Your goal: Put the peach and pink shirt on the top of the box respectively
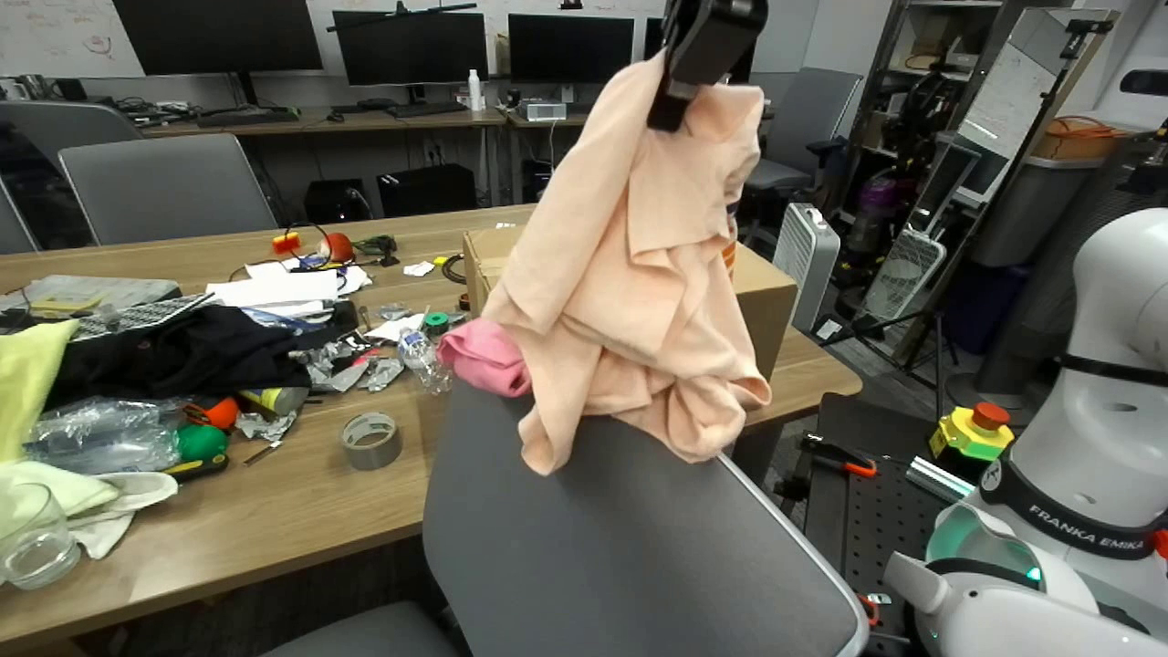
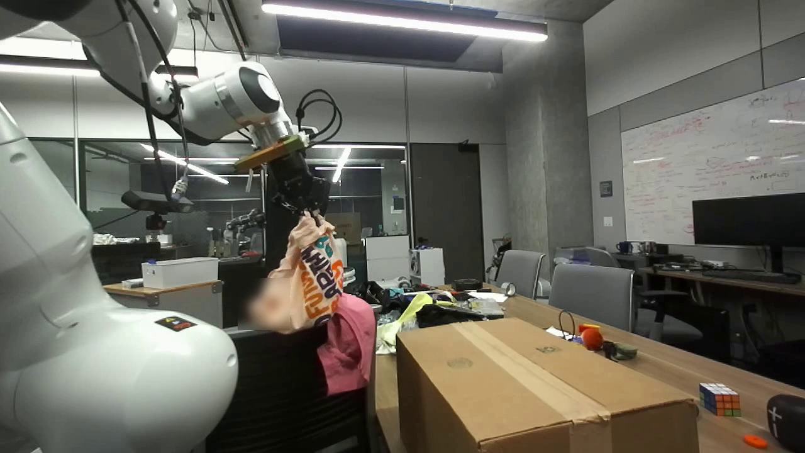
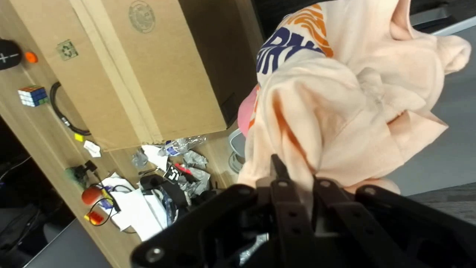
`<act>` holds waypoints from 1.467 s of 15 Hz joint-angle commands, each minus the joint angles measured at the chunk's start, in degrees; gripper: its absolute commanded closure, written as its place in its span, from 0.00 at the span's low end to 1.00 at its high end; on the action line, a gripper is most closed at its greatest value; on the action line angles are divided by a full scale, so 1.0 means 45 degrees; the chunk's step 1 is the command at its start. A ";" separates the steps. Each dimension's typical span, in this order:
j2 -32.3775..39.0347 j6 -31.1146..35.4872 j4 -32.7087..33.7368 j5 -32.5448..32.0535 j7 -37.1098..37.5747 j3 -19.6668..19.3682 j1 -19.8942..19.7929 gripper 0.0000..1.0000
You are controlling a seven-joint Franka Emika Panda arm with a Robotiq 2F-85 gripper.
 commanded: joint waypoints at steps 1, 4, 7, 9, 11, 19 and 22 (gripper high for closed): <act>-0.0318 -0.0299 0.0733 -0.0783 -0.0051 0.0214 -0.0229 0.98; -0.0475 -0.0432 0.1110 -0.0856 -0.0083 0.0108 -0.0251 0.98; -0.0487 -0.0541 0.1474 -0.0805 -0.0091 0.0013 -0.0403 0.98; -0.0482 -0.0614 0.1645 -0.0746 -0.0182 -0.0083 -0.0464 0.98; -0.0524 -0.0647 0.1782 -0.0708 -0.0205 -0.0192 -0.0524 0.98; 0.0320 -0.1827 0.3239 -0.1180 0.0575 -0.0303 -0.1752 0.98; 0.1351 -0.2686 0.4184 -0.2274 0.1508 -0.0260 -0.2717 0.98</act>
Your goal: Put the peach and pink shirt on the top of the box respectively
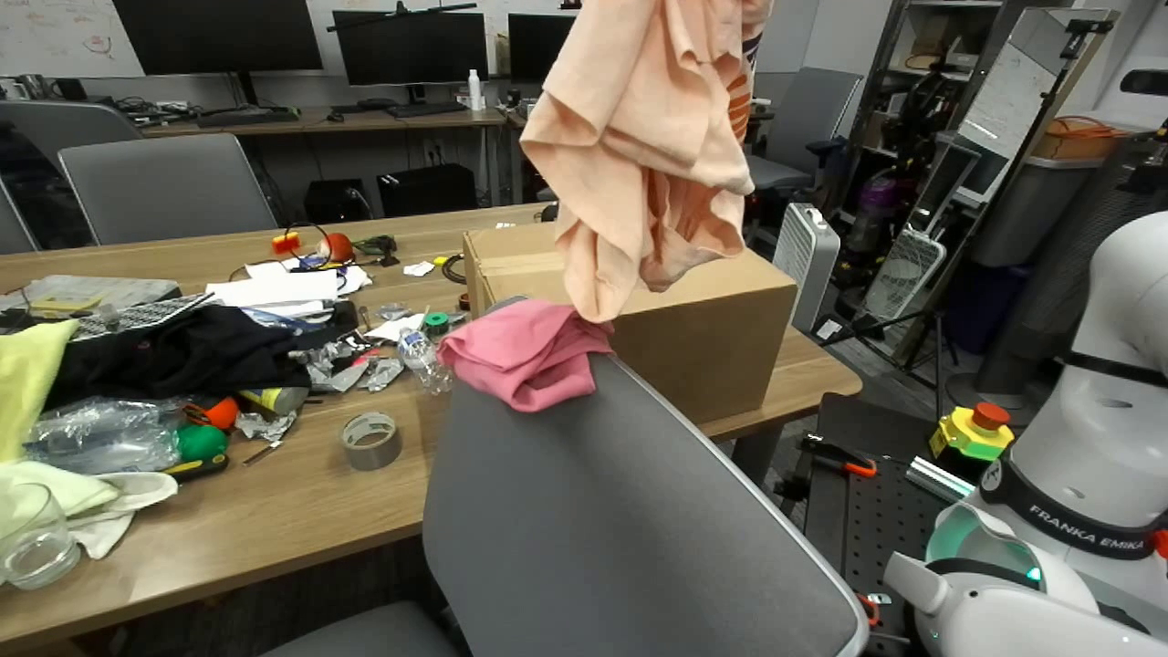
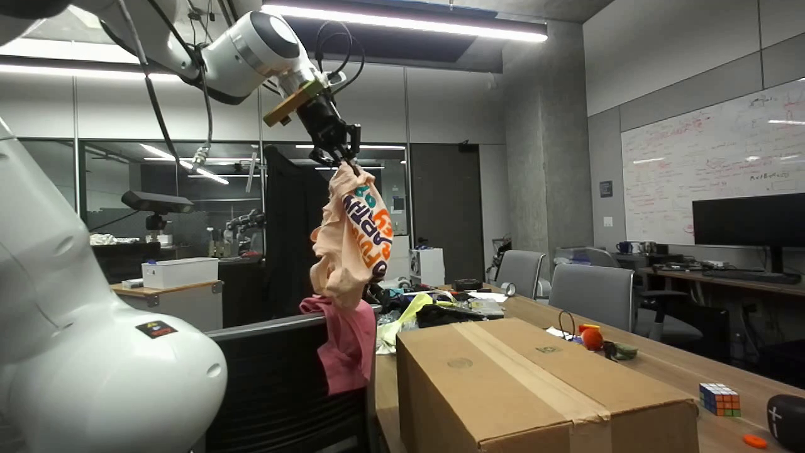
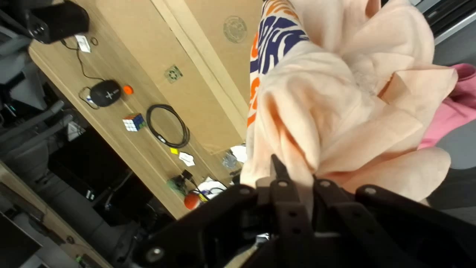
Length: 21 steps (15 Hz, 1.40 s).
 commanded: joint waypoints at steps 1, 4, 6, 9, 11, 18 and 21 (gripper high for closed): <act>0.1662 -0.1183 0.1790 -0.1267 0.1193 0.0112 -0.1031 0.98; 0.2896 -0.1909 0.2594 -0.2420 0.2261 0.0012 -0.1647 0.98; 0.3768 -0.2376 0.3194 -0.3089 0.3145 -0.0170 -0.1899 0.98; 0.4769 -0.2976 0.3920 -0.3833 0.4639 -0.0601 -0.1979 0.98; 0.5251 -0.3314 0.4277 -0.4126 0.5563 -0.1040 -0.1971 0.98; 0.6216 -0.5335 0.5194 -0.4374 0.8918 -0.2082 -0.1858 0.67; 0.6634 -0.6342 0.5541 -0.4646 0.9879 -0.2055 -0.1609 0.53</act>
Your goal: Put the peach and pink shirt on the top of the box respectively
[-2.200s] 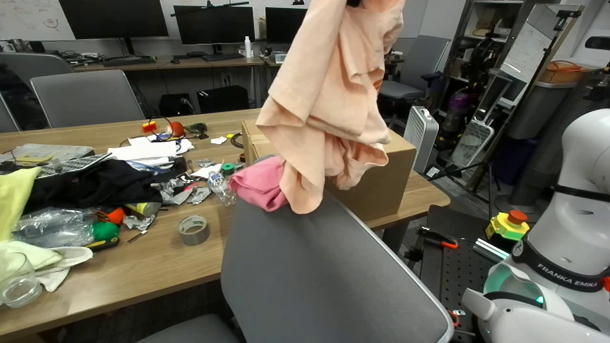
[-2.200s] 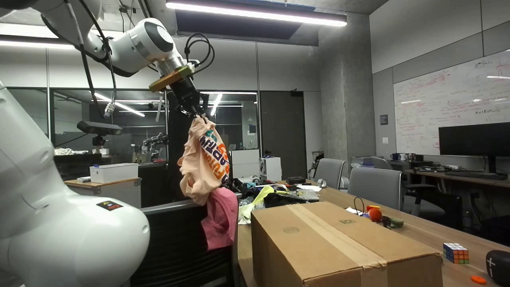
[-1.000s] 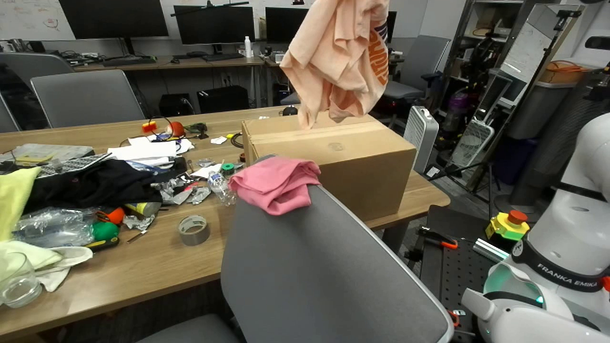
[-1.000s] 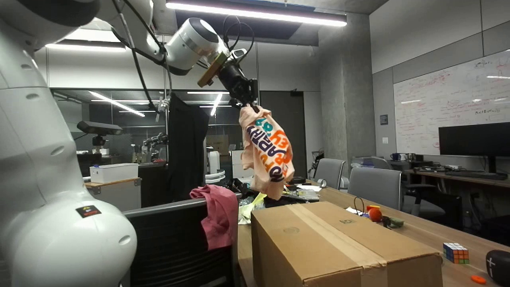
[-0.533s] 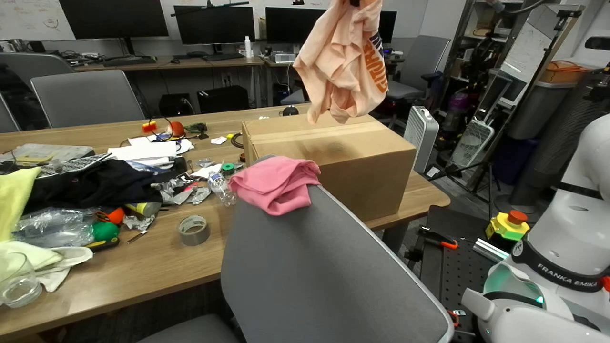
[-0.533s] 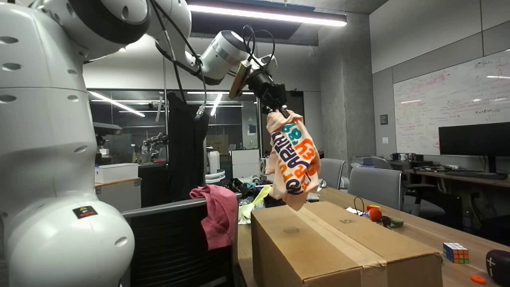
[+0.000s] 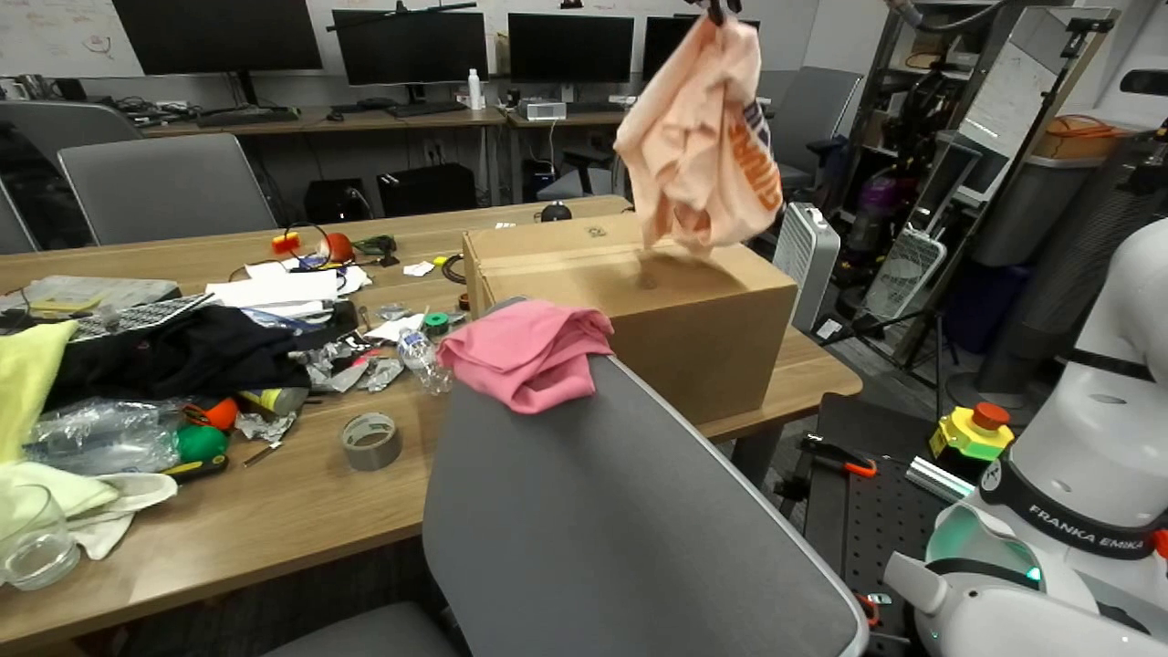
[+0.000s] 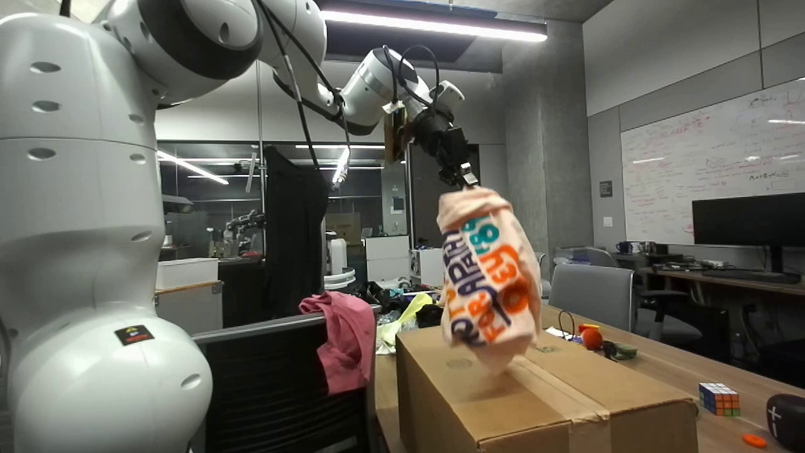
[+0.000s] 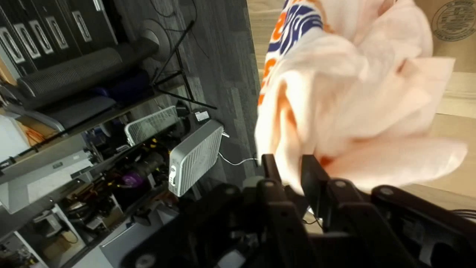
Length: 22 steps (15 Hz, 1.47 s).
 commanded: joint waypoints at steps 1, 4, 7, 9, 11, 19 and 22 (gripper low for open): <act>0.0819 -0.1277 0.1080 -0.0470 0.0795 0.0001 0.0530 0.45; 0.0944 -0.1625 0.0908 -0.0388 0.0191 0.0106 0.0991 0.22; 0.0697 -0.1205 0.0319 0.0027 -0.1022 0.0467 0.1680 0.01; 0.0297 -0.0944 -0.0127 0.0418 -0.1447 0.0811 0.2161 0.00; 0.0013 -0.0630 -0.0421 0.0809 -0.1857 0.1148 0.2581 0.00; -0.1335 0.2166 -0.2180 0.2643 -0.3912 0.1993 0.3523 0.00; -0.1894 0.3729 -0.3105 0.3494 -0.4965 0.2019 0.3615 0.00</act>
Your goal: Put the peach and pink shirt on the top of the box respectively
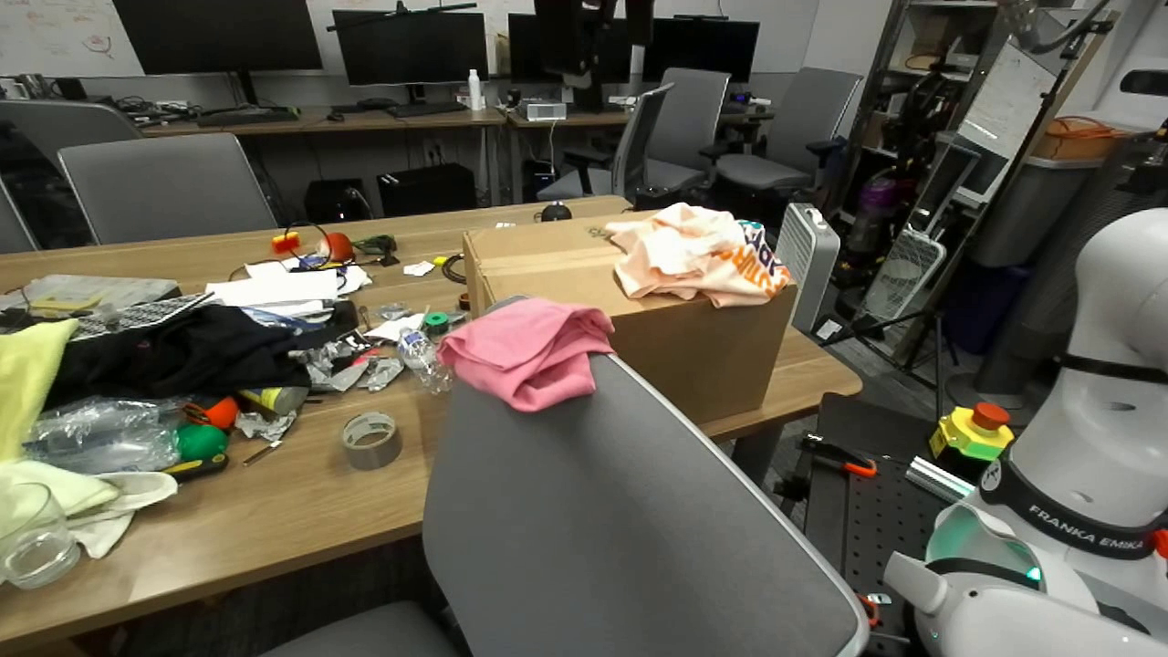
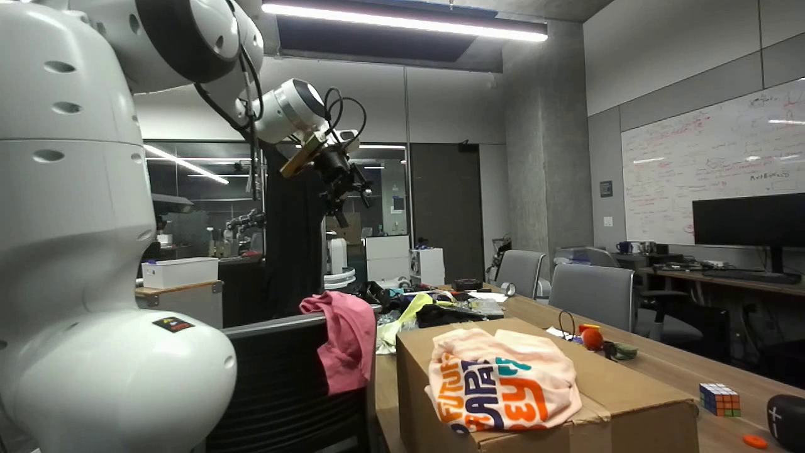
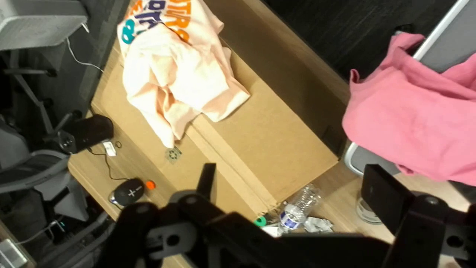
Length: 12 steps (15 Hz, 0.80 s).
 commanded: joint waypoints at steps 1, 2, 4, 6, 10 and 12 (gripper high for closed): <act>-0.1039 0.1987 -0.1428 0.1136 -0.1468 -0.0004 0.0068 0.00; -0.1166 0.2497 -0.1745 0.1500 -0.1844 0.0006 0.0102 0.00; -0.1271 0.3435 -0.2333 0.2313 -0.2559 0.0083 0.0232 0.00; -0.1097 0.4188 -0.2752 0.3163 -0.3296 0.0212 0.0418 0.00; -0.0550 0.4884 -0.3186 0.5112 -0.5057 0.0382 0.0826 0.00; -0.0197 0.4584 -0.3108 0.6062 -0.5860 0.0434 0.0981 0.00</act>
